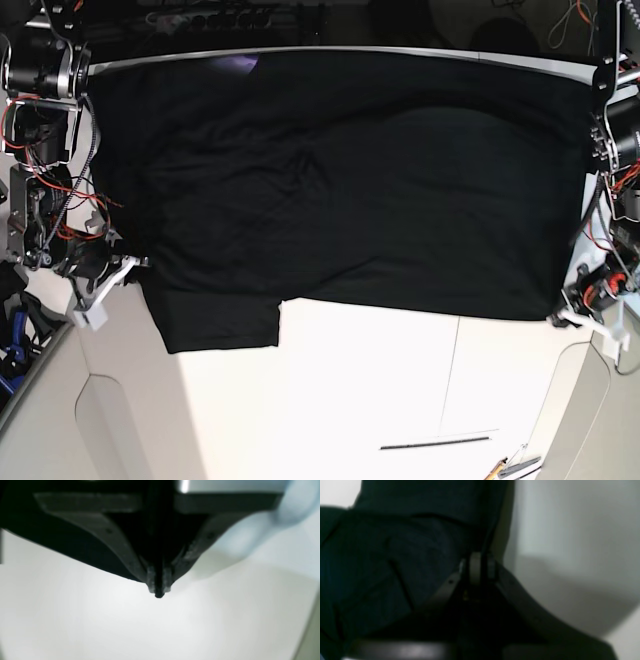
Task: Fold the T-shirt properly
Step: 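Lift the hem with both grippers and fold it onto the shoulder edge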
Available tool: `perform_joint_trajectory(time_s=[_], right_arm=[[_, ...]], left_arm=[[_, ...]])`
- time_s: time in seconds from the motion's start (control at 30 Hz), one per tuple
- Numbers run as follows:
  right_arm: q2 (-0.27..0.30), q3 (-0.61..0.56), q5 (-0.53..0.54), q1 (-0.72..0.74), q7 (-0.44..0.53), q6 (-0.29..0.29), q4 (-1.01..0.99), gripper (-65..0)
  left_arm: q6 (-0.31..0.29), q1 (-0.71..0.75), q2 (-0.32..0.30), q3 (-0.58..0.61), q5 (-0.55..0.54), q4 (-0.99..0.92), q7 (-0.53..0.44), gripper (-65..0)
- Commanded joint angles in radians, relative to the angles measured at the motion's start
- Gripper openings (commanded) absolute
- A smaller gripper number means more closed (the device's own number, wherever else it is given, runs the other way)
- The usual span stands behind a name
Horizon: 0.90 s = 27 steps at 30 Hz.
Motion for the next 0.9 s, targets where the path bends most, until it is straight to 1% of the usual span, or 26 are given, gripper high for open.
perform_joint_trajectory(time_s=[0.0,0.07,0.17,0.23,0.3,0.4,0.53,0.6,0.7,0.77,0.87], right_arm=[[0.015,0.021,0.021,0.031,-0.007,0.004,0.050,-65.0],[0.015,0.051,0.037,0.029,-0.076,0.004,0.110,-65.0],[0.014,0.105,0.119,0.010,-0.183,0.004,0.199,-65.0],[0.014,0.143,0.168,-0.022,-0.232,0.004,0.267,-65.0],[0.014,0.179,0.186,-0.063,-0.264,0.004,0.335,-65.0],[0.014,0.230,0.192,-0.139,-0.278,0.004,0.431,-65.0],[0.014,0.291,0.223,-0.257,-0.280,0.004,0.549,-65.0],[0.014,0.318,0.222,-0.315,-0.282,0.004,0.604,-65.0],[0.014,0.353,0.223,-0.396,-0.297,0.004,0.673,-65.0],[0.014,0.371,0.237,-0.446,-0.306,0.003,0.706,-65.0],[0.013,0.384,0.283,-0.509,-0.338,0.003,0.736,-65.0]], left_arm=[[-0.025,-0.025,-0.025,-0.002,-0.042,0.045,0.016,-65.0],[-0.040,-0.003,-0.042,-0.002,-0.101,0.105,0.090,-65.0],[-0.043,0.056,-0.070,-0.002,-0.172,0.201,0.183,-65.0],[-0.042,0.109,-0.095,-0.002,-0.204,0.260,0.212,-65.0],[-0.042,0.165,-0.119,-0.005,-0.229,0.313,0.236,-65.0],[-0.047,0.246,-0.141,-0.040,-0.272,0.375,0.282,-65.0],[-0.095,0.337,-0.142,-0.159,-0.378,0.426,0.384,-65.0],[-0.095,0.373,-0.142,-0.217,-0.435,0.436,0.439,-65.0],[-0.095,0.415,-0.143,-0.282,-0.479,0.438,0.510,-65.0],[-0.095,0.443,-0.143,-0.306,-0.487,0.438,0.527,-65.0],[-0.096,0.477,-0.142,-0.311,-0.486,0.438,0.527,-65.0]])
